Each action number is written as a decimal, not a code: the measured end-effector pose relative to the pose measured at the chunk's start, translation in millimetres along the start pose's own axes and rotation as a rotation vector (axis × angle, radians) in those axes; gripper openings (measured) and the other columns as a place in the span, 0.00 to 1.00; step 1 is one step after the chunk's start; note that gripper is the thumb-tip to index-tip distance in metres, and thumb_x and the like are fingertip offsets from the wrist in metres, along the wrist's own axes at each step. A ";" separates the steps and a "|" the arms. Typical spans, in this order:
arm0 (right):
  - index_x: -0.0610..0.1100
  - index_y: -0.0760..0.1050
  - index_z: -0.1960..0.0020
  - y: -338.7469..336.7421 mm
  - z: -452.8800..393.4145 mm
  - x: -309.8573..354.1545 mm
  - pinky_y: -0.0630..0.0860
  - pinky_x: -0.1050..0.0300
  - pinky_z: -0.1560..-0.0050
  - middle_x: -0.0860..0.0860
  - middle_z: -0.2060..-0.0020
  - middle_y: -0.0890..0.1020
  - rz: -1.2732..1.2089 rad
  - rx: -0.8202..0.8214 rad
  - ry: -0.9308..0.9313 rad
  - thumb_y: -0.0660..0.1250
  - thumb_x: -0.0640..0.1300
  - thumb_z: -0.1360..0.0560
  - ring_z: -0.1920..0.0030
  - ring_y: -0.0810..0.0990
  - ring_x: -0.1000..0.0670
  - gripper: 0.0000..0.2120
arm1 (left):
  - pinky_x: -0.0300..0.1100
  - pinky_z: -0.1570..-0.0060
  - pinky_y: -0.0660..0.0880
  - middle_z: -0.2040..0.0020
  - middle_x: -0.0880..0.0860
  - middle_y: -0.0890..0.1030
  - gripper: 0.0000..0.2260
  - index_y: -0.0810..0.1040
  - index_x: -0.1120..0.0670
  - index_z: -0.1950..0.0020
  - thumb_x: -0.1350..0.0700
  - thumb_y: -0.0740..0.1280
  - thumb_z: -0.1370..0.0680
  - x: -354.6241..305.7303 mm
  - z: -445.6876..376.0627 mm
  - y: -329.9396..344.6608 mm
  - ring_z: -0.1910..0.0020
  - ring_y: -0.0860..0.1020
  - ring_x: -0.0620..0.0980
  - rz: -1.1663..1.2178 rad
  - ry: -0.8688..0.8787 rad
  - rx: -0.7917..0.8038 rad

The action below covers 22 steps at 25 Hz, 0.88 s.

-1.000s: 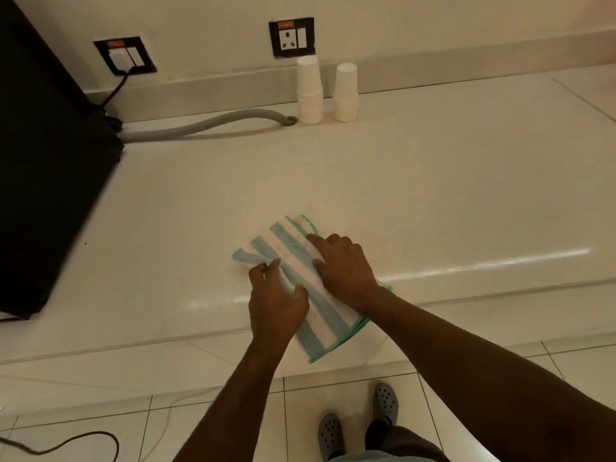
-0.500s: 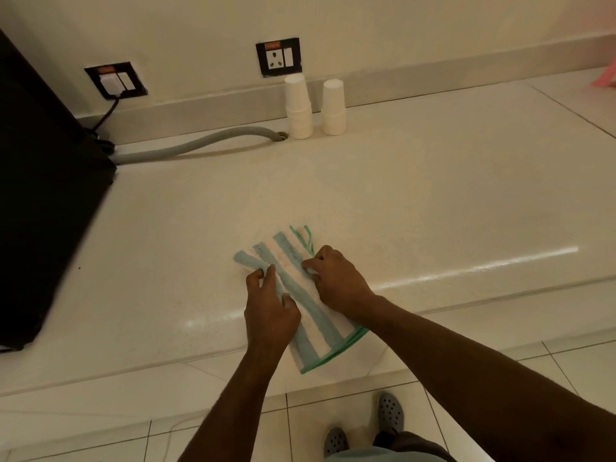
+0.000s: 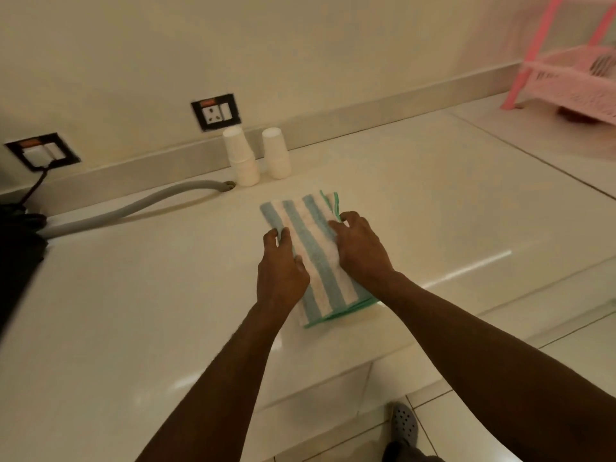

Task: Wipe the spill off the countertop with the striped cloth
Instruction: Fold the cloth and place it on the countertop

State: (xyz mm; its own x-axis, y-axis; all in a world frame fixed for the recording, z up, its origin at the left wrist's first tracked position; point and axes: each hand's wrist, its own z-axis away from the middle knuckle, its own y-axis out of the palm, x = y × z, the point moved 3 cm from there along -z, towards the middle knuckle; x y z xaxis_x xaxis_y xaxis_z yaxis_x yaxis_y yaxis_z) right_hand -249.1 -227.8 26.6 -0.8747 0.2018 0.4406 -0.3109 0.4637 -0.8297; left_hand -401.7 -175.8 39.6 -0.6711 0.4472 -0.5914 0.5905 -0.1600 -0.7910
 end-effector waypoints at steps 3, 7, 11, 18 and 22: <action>0.43 0.71 0.35 -31.1 -39.8 -51.1 0.75 0.47 0.47 0.42 0.34 0.71 0.031 -0.044 0.039 0.62 0.41 0.22 0.38 0.71 0.42 0.16 | 0.46 0.42 0.74 0.26 0.57 0.60 0.27 0.58 0.58 0.23 0.56 0.62 0.21 -45.1 -49.9 29.3 0.35 0.73 0.58 0.001 0.068 0.015; 0.41 0.72 0.35 -62.7 -90.6 -123.4 0.73 0.46 0.43 0.41 0.34 0.73 0.061 -0.053 0.052 0.60 0.38 0.22 0.38 0.71 0.41 0.16 | 0.43 0.41 0.73 0.27 0.57 0.62 0.27 0.60 0.58 0.24 0.57 0.63 0.21 -98.9 -117.9 73.7 0.34 0.72 0.57 0.061 0.073 0.046; 0.40 0.73 0.37 -78.5 -144.5 -187.8 0.73 0.48 0.44 0.41 0.36 0.74 0.059 -0.032 0.056 0.61 0.39 0.23 0.41 0.73 0.41 0.15 | 0.44 0.38 0.71 0.26 0.57 0.62 0.27 0.60 0.59 0.24 0.57 0.64 0.22 -137.8 -185.2 115.7 0.33 0.71 0.56 0.089 0.057 0.083; 0.37 0.75 0.42 -80.5 -241.5 -274.7 0.74 0.50 0.49 0.41 0.41 0.77 0.057 -0.019 0.095 0.62 0.35 0.24 0.46 0.76 0.41 0.12 | 0.43 0.36 0.70 0.26 0.57 0.62 0.29 0.60 0.58 0.24 0.57 0.66 0.22 -179.1 -285.7 176.9 0.31 0.69 0.56 0.079 0.015 0.112; 0.37 0.76 0.48 -58.2 -283.7 -304.4 0.75 0.52 0.53 0.41 0.48 0.78 -0.021 -0.008 0.151 0.63 0.33 0.26 0.51 0.78 0.42 0.09 | 0.42 0.36 0.68 0.26 0.58 0.62 0.29 0.60 0.59 0.24 0.57 0.65 0.22 -181.1 -331.3 199.8 0.31 0.69 0.55 0.028 0.002 0.130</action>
State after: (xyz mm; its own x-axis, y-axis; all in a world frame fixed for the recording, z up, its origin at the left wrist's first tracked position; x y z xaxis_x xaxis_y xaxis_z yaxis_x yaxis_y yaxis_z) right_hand 140.7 -71.4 38.0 -0.8018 0.3194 0.5050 -0.3252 0.4758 -0.8172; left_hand -13.7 2.8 40.5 -0.6540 0.4424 -0.6136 0.5461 -0.2853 -0.7877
